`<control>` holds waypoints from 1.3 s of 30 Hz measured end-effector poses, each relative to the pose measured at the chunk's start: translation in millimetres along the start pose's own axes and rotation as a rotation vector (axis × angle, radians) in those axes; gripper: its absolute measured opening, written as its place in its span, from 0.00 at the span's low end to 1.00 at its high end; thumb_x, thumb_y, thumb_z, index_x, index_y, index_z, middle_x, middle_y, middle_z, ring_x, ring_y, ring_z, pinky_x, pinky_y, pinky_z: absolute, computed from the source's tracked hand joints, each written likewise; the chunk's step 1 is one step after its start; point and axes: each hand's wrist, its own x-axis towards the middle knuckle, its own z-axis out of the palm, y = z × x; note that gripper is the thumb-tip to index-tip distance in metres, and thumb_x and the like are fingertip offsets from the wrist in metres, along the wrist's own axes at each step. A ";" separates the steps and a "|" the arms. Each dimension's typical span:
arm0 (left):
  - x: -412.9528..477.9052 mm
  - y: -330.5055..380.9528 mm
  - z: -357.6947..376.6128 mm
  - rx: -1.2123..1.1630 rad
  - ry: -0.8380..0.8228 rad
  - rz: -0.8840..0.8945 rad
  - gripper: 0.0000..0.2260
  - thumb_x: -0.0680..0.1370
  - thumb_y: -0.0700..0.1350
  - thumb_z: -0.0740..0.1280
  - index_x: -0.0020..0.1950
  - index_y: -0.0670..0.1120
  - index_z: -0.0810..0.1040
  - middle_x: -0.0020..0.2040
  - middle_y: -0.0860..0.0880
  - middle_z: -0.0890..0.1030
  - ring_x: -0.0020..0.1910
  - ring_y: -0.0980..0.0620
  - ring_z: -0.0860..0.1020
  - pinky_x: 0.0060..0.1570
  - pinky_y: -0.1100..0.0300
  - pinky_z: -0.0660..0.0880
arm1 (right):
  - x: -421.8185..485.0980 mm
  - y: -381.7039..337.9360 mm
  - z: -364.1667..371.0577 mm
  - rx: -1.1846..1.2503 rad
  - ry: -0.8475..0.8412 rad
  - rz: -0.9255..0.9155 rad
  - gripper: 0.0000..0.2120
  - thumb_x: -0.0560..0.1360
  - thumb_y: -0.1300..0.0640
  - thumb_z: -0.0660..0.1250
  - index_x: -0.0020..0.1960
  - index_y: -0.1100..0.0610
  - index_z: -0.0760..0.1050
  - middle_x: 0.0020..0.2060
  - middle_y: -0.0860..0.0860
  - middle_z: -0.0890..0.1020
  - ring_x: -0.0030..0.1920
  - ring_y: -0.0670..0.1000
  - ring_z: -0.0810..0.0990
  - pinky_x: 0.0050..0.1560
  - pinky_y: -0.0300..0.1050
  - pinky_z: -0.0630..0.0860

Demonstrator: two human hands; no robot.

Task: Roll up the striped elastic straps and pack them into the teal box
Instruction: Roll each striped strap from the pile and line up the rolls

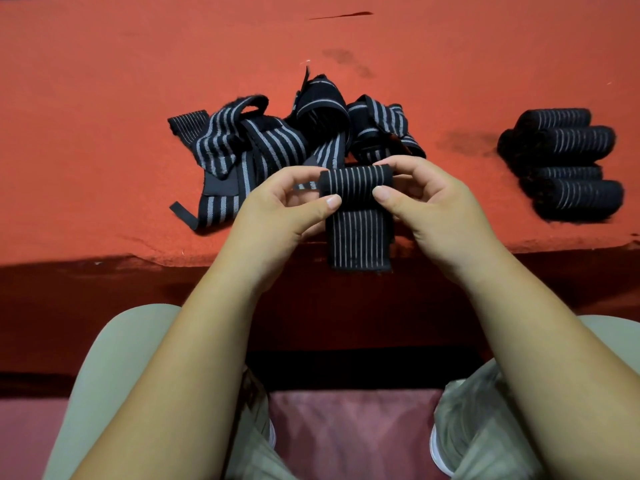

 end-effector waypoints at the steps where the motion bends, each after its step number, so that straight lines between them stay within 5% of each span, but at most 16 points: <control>1: -0.5 0.6 0.8 -0.008 0.002 -0.009 0.13 0.81 0.37 0.74 0.66 0.42 0.83 0.59 0.40 0.88 0.60 0.44 0.87 0.63 0.48 0.84 | 0.1 -0.1 -0.8 -0.006 0.002 -0.005 0.15 0.82 0.66 0.71 0.66 0.54 0.80 0.58 0.56 0.86 0.57 0.51 0.86 0.62 0.52 0.84; 5: -0.9 1.0 3.7 -0.013 0.030 -0.023 0.12 0.83 0.47 0.73 0.61 0.40 0.84 0.58 0.39 0.87 0.58 0.41 0.88 0.61 0.48 0.84 | -1.2 -1.6 -0.7 -0.060 -0.020 -0.025 0.18 0.80 0.68 0.71 0.63 0.49 0.80 0.58 0.53 0.85 0.54 0.50 0.85 0.57 0.53 0.85; 8: 0.8 0.5 2.3 -0.057 0.044 -0.009 0.13 0.83 0.45 0.74 0.62 0.38 0.84 0.60 0.37 0.87 0.59 0.42 0.87 0.64 0.47 0.83 | -1.8 -2.7 -0.4 -0.065 -0.037 -0.034 0.17 0.80 0.66 0.73 0.64 0.49 0.80 0.59 0.53 0.85 0.55 0.51 0.85 0.58 0.53 0.85; 14: 2.5 0.4 -2.6 -0.061 0.047 0.024 0.14 0.80 0.40 0.77 0.65 0.42 0.84 0.62 0.42 0.87 0.64 0.44 0.85 0.68 0.43 0.80 | -2.7 -6.0 3.6 -0.009 0.050 0.033 0.13 0.82 0.58 0.72 0.67 0.54 0.82 0.51 0.42 0.88 0.53 0.38 0.85 0.51 0.33 0.79; 17: 2.7 -1.6 -0.1 -0.042 0.109 0.027 0.19 0.77 0.45 0.80 0.65 0.41 0.84 0.60 0.42 0.88 0.62 0.44 0.86 0.67 0.44 0.81 | -1.7 -3.7 4.1 -0.021 0.079 0.034 0.15 0.82 0.59 0.74 0.68 0.57 0.82 0.54 0.46 0.89 0.55 0.42 0.86 0.54 0.37 0.80; 23: 0.0 0.7 7.0 0.008 0.178 0.053 0.10 0.80 0.43 0.77 0.61 0.42 0.87 0.53 0.45 0.90 0.55 0.47 0.89 0.62 0.50 0.84 | -0.6 -0.6 1.9 -0.053 0.094 0.001 0.16 0.82 0.60 0.73 0.69 0.58 0.81 0.58 0.50 0.88 0.58 0.44 0.85 0.62 0.42 0.80; 28: 1.1 -1.9 6.0 0.080 0.197 0.054 0.12 0.80 0.49 0.78 0.61 0.46 0.89 0.54 0.50 0.90 0.58 0.48 0.88 0.64 0.45 0.83 | -3.9 -0.2 4.2 -0.084 0.032 0.026 0.13 0.85 0.60 0.68 0.68 0.52 0.80 0.54 0.45 0.89 0.60 0.45 0.86 0.70 0.54 0.80; 33: 2.7 -5.1 1.8 0.093 0.192 0.055 0.14 0.78 0.52 0.79 0.61 0.47 0.89 0.56 0.49 0.90 0.58 0.46 0.88 0.65 0.43 0.82 | -6.0 0.9 6.7 -0.091 -0.018 0.024 0.13 0.87 0.59 0.65 0.69 0.53 0.80 0.57 0.51 0.89 0.63 0.53 0.86 0.72 0.61 0.78; 39: 3.0 -3.8 -0.1 0.037 0.162 0.043 0.11 0.79 0.48 0.78 0.59 0.45 0.89 0.54 0.46 0.90 0.58 0.46 0.88 0.67 0.44 0.81 | -5.2 -1.1 5.1 -0.057 -0.019 0.035 0.12 0.86 0.62 0.65 0.69 0.57 0.79 0.48 0.43 0.89 0.56 0.42 0.87 0.57 0.39 0.82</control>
